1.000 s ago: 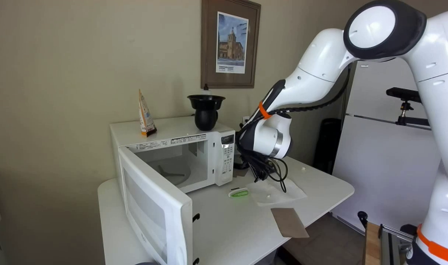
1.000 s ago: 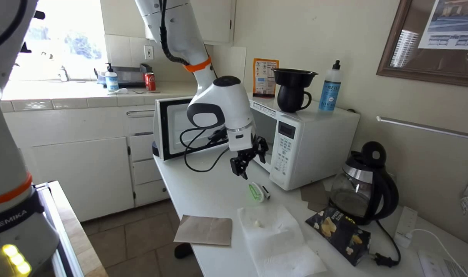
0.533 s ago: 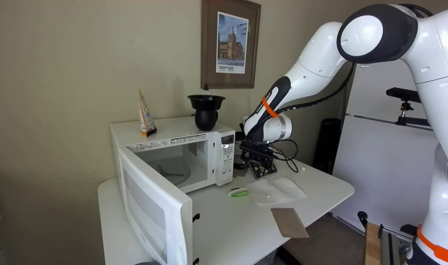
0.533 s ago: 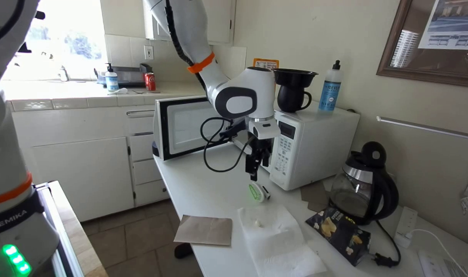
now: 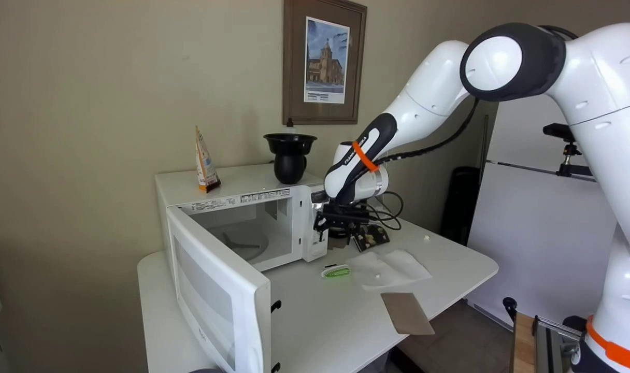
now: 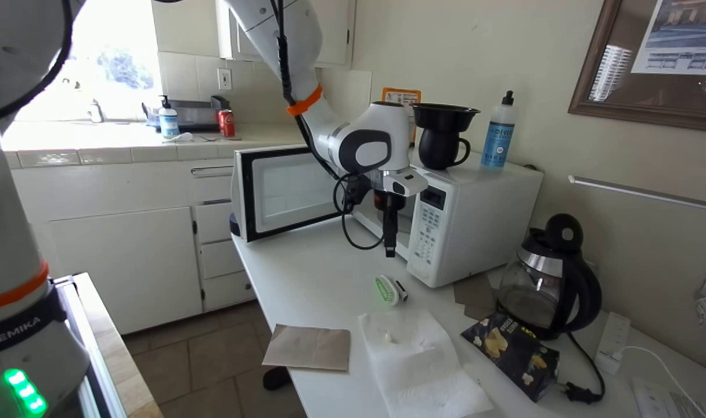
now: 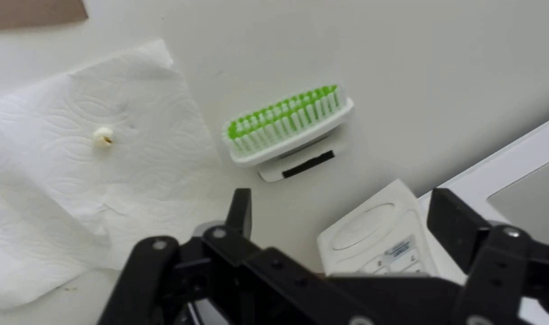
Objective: Make the white brush stand on its bristles
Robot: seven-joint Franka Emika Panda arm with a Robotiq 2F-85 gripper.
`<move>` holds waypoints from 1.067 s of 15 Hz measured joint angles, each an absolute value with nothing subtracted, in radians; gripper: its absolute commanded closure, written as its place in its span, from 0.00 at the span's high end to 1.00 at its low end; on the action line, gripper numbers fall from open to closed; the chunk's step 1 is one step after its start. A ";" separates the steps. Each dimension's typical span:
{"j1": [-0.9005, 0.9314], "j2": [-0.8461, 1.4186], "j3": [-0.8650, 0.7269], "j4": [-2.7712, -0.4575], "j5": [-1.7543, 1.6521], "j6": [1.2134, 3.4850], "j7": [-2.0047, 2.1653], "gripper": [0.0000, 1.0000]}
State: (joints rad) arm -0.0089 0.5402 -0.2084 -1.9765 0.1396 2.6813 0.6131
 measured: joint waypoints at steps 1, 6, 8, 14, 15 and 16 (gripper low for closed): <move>-0.039 0.554 -0.174 -1.961 0.151 2.688 0.547 1.00; -0.151 0.637 -0.090 -1.910 0.160 2.706 0.207 0.98; -0.183 0.674 -0.069 -1.902 0.156 2.751 0.090 0.73; -0.194 0.792 -0.053 -1.881 0.151 3.007 0.013 0.29; -0.192 0.804 -0.053 -1.879 0.151 3.021 0.014 0.20; -0.190 0.814 -0.053 -1.877 0.151 3.026 0.016 0.13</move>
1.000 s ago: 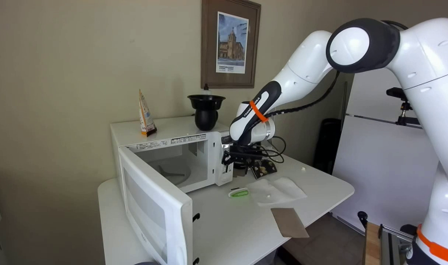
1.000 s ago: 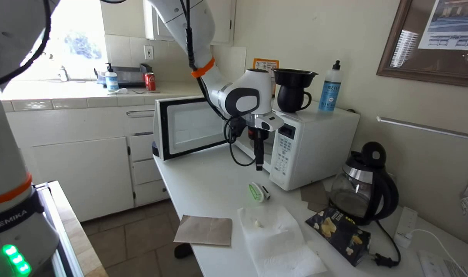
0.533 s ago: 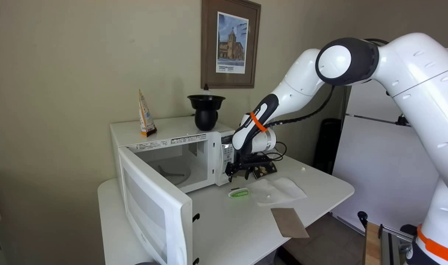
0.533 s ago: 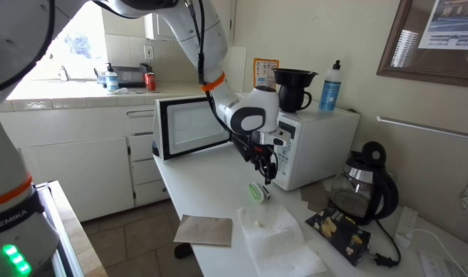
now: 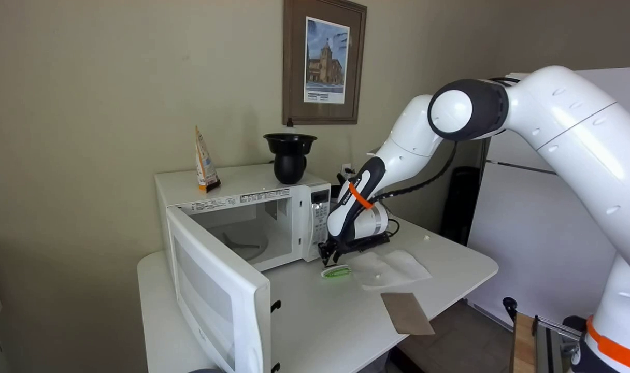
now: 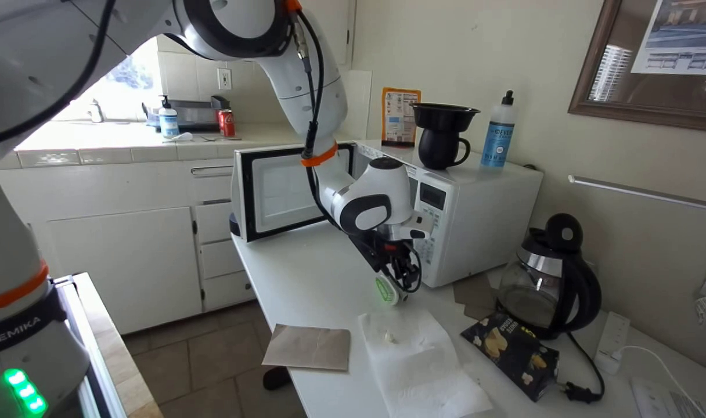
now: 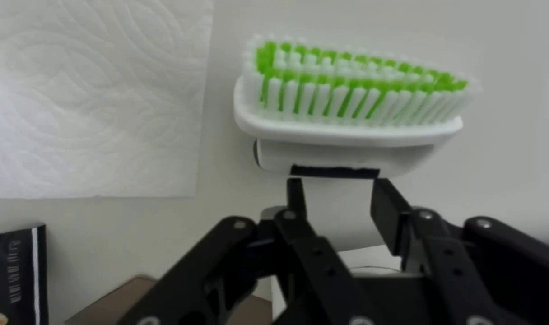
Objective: Make the white brush stand on its bristles
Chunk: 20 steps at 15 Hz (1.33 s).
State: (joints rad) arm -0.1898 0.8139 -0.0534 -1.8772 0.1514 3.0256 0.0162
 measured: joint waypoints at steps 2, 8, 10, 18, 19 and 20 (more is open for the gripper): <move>-0.184 0.822 -0.057 -1.873 0.151 3.026 0.020 0.01; -0.130 0.822 -0.098 -1.872 0.151 3.011 0.052 0.00; -0.100 0.821 -0.124 -1.872 0.150 2.986 0.069 0.00; 0.010 0.794 -0.217 -1.905 0.127 2.888 0.146 0.00; 0.018 0.788 -0.221 -1.912 0.125 2.874 0.153 0.00; 0.025 0.781 -0.223 -1.920 0.123 2.858 0.160 0.00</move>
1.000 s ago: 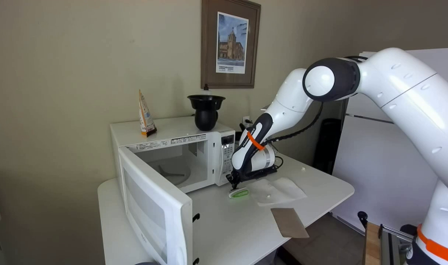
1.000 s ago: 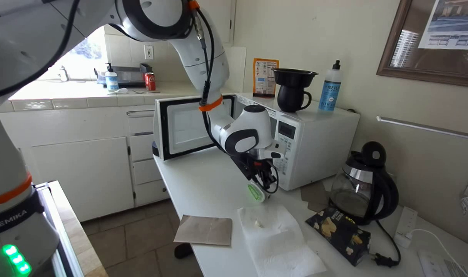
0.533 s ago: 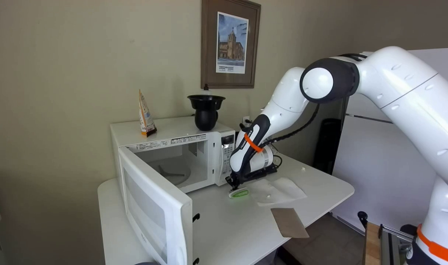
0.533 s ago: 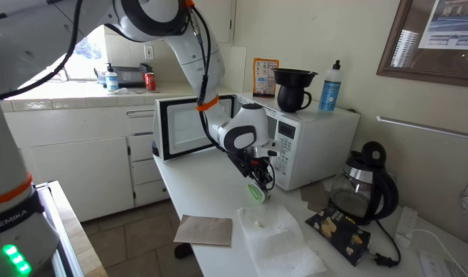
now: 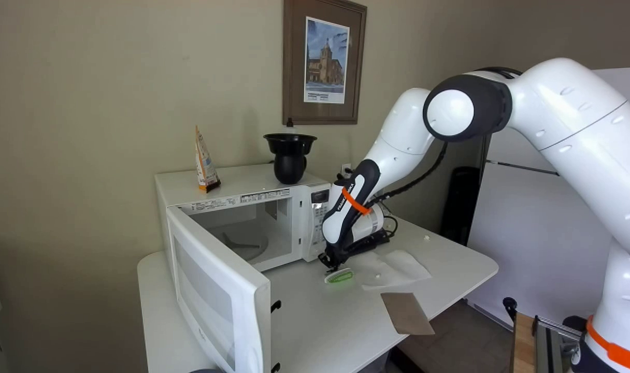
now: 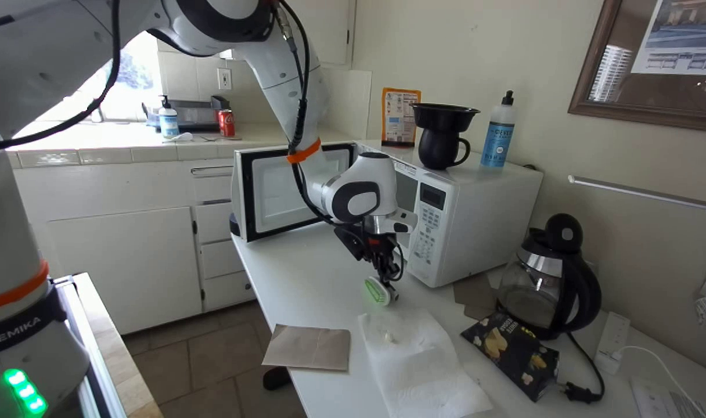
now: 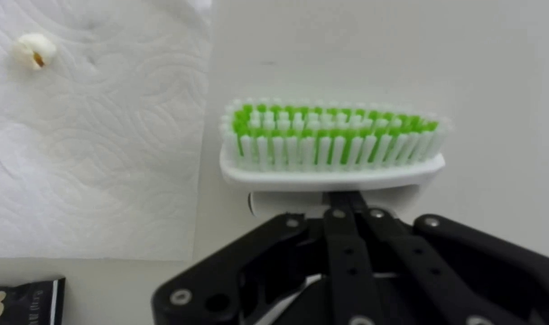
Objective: Make the white brush stand on its bristles
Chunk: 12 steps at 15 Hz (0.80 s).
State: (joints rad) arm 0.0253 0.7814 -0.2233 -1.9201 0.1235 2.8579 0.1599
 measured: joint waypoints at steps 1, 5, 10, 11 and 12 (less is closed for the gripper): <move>0.032 0.775 -0.224 -1.928 0.123 2.843 0.171 0.00; 0.040 0.742 -0.204 -1.971 0.130 2.808 0.234 0.00; 0.055 0.696 -0.179 -2.042 0.202 2.782 0.422 0.00; 0.056 0.687 -0.172 -2.056 0.223 2.775 0.452 0.00; 0.057 0.678 -0.164 -2.068 0.247 2.763 0.480 0.00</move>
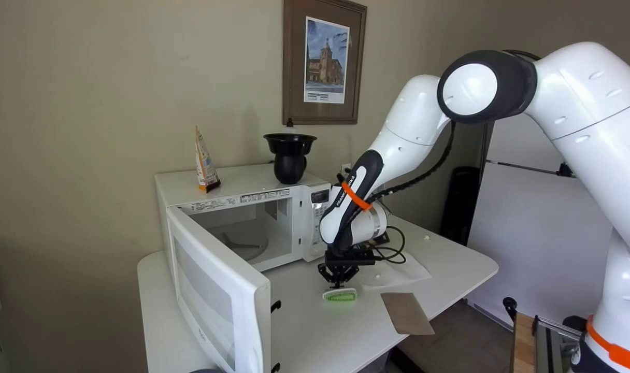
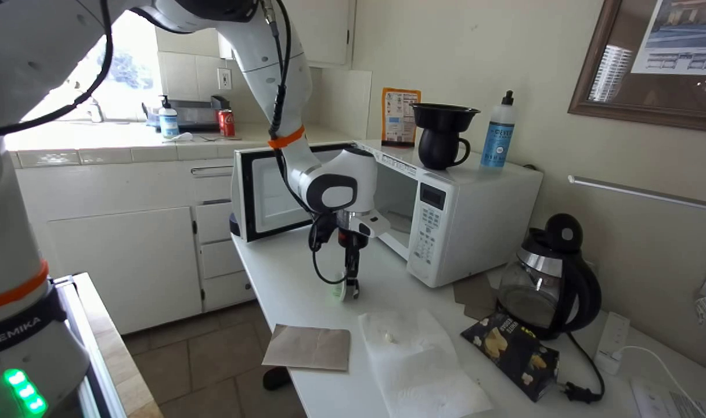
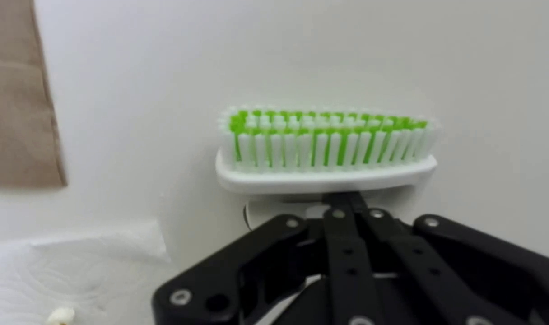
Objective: Make the white brush stand on its bristles
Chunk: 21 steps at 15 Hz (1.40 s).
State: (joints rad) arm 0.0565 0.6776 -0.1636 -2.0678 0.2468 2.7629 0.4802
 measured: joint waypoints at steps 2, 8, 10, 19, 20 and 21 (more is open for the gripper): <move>0.055 0.663 -0.143 -2.086 0.297 2.732 0.530 0.00; 0.042 0.666 -0.084 -2.104 0.448 2.679 0.697 0.00; 0.028 0.669 -0.070 -2.104 0.496 2.680 0.750 0.00; 0.008 0.669 -0.052 -2.109 0.681 2.728 1.038 0.00; 0.013 0.669 -0.052 -2.111 0.693 2.746 1.080 0.00; 0.020 0.668 -0.053 -2.115 0.703 2.768 1.126 0.00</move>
